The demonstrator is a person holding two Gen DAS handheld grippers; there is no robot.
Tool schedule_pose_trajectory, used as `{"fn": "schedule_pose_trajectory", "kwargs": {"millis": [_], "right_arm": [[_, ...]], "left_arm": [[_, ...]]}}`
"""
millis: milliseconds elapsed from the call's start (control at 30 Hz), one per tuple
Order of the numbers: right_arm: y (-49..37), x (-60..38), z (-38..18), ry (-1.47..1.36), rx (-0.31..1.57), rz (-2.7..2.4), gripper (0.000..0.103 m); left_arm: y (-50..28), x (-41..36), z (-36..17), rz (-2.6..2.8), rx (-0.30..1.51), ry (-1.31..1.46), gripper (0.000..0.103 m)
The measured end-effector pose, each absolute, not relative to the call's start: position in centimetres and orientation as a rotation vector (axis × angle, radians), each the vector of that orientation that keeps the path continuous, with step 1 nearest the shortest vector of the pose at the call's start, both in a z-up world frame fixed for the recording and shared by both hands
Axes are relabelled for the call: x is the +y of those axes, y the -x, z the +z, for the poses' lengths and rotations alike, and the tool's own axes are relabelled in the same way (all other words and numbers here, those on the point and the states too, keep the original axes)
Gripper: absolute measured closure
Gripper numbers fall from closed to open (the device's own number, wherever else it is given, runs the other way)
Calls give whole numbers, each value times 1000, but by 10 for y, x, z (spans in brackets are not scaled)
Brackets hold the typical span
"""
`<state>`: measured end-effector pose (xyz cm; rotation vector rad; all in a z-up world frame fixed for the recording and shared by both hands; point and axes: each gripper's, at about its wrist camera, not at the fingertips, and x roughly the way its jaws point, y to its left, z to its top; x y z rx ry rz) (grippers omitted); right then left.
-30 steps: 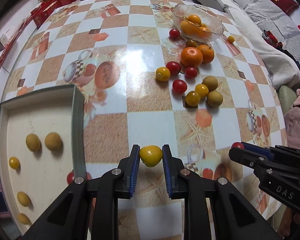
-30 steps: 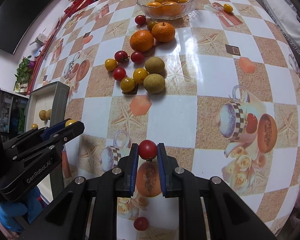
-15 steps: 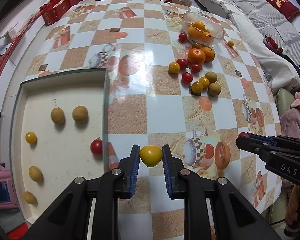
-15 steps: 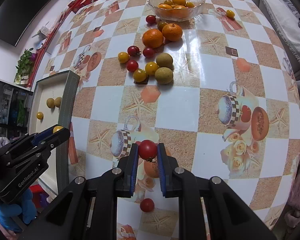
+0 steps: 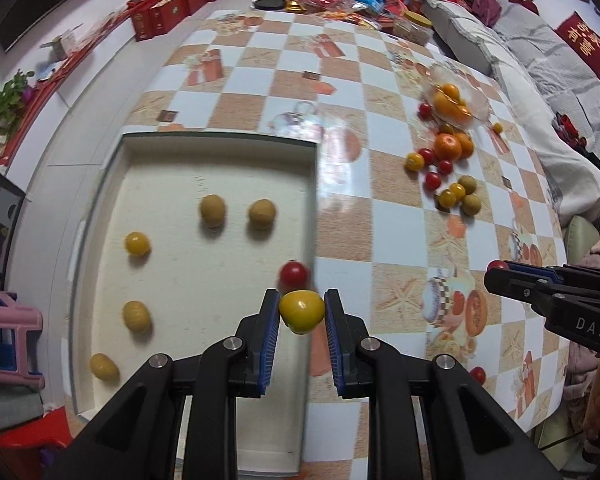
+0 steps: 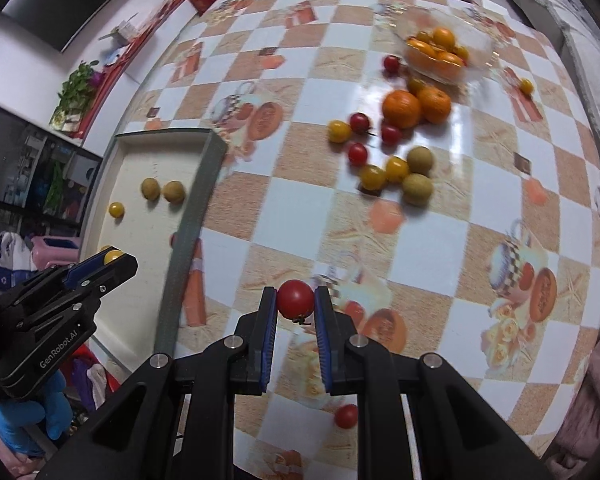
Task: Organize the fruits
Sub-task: 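Carry both tomatoes over the white tray and open both tools to drop them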
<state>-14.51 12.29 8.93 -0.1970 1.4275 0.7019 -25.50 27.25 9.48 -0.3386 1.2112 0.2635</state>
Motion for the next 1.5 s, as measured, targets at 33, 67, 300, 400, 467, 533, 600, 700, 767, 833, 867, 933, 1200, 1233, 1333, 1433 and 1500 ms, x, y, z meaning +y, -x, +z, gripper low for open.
{"fn": "schedule_pose_trajectory", "kwargs": {"millis": [33, 67, 300, 400, 467, 533, 600, 700, 767, 833, 867, 933, 1200, 1233, 1333, 1433, 1500], "right_arm": [[146, 133, 90, 205, 1428, 720, 83], [147, 140, 91, 212, 1428, 734, 83], [162, 204, 85, 291, 1448, 859, 83], [168, 232, 75, 321, 1470, 903, 83], [171, 249, 68, 342, 1484, 924, 83], [175, 266, 61, 367, 1495, 942, 83], [179, 276, 56, 390, 1496, 954, 83], [184, 290, 50, 429, 1492, 970, 83], [185, 299, 47, 447, 1492, 975, 83], [187, 307, 42, 465, 1490, 978, 83], [187, 309, 40, 470, 1492, 979, 83], [188, 315, 35, 485, 1499, 981, 83], [189, 324, 18, 534, 1519, 955, 82], [190, 325, 18, 537, 1518, 954, 82], [190, 327, 17, 547, 1520, 955, 81], [191, 334, 17, 533, 1541, 978, 65], [194, 337, 18, 549, 1529, 976, 22]], "left_arm": [[259, 278, 94, 278, 1209, 344, 79], [263, 283, 94, 292, 1208, 351, 79], [294, 317, 76, 391, 1237, 372, 79], [304, 328, 65, 420, 1255, 380, 79], [309, 334, 58, 435, 1265, 389, 79], [312, 338, 53, 445, 1273, 397, 79], [315, 342, 47, 456, 1281, 407, 79], [318, 345, 41, 466, 1287, 415, 79], [319, 346, 37, 468, 1291, 415, 79], [319, 345, 35, 469, 1295, 408, 79], [319, 345, 34, 468, 1298, 403, 79], [319, 343, 33, 463, 1301, 382, 79], [316, 337, 28, 444, 1317, 347, 79], [316, 336, 27, 439, 1319, 346, 79], [317, 335, 25, 433, 1330, 338, 79], [317, 335, 22, 418, 1345, 341, 76], [316, 333, 24, 415, 1340, 332, 32]]}}
